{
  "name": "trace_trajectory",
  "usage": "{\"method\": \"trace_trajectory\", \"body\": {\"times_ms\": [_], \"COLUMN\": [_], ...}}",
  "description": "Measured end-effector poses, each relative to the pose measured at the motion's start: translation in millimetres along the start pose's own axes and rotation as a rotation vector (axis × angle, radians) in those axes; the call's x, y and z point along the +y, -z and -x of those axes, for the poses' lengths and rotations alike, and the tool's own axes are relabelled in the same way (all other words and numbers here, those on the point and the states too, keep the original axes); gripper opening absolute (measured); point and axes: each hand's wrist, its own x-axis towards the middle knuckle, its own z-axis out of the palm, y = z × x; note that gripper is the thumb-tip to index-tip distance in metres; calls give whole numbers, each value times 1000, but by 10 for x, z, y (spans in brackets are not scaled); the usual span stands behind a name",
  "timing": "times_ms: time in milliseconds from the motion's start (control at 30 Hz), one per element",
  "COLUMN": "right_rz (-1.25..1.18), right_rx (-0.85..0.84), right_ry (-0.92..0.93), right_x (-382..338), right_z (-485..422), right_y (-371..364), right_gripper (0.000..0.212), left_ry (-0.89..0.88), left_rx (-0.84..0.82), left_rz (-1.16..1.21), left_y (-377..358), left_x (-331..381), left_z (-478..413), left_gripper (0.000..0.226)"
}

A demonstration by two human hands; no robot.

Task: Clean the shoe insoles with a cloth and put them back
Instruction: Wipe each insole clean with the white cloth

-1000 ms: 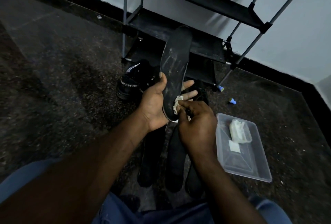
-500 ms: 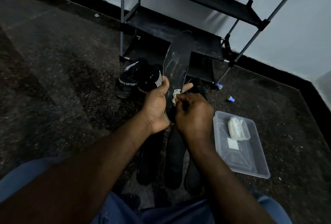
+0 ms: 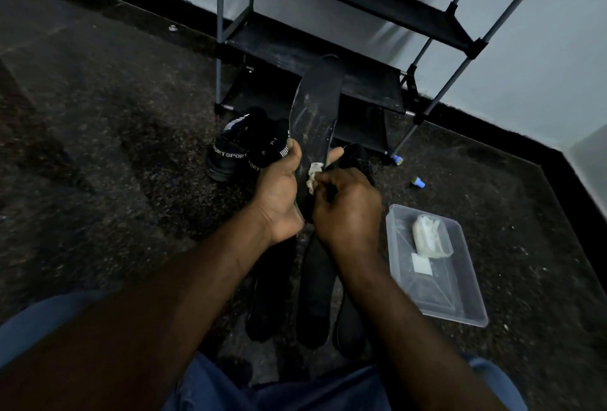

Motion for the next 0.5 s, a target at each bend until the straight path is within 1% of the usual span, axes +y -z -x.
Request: {"method": "trace_trajectory", "body": {"times_ms": [100, 167, 233, 300, 400, 500], "right_rz": [-150, -211, -189, -104, -3, 0], "right_rx": [-51, -64, -61, -46, -20, 7], "right_ry": [-56, -19, 59, 101, 75, 38], "right_x": [-155, -247, -216, -118, -9, -35], "right_z": [116, 208, 222, 160, -1, -55], "right_y": [-14, -5, 8, 24, 37, 28], "right_gripper": [19, 21, 20, 19, 17, 18], "left_ry": [-57, -83, -76, -45, -18, -29], "left_rx": [8, 12, 16, 11, 2, 16], "left_rz": [31, 49, 53, 37, -16, -33], "left_y": [47, 50, 32, 0, -20, -17], "left_x": [32, 57, 56, 56, 63, 85], "left_z": [-1, 1, 4, 28, 39, 36], "left_gripper": [69, 67, 69, 71, 75, 73]}}
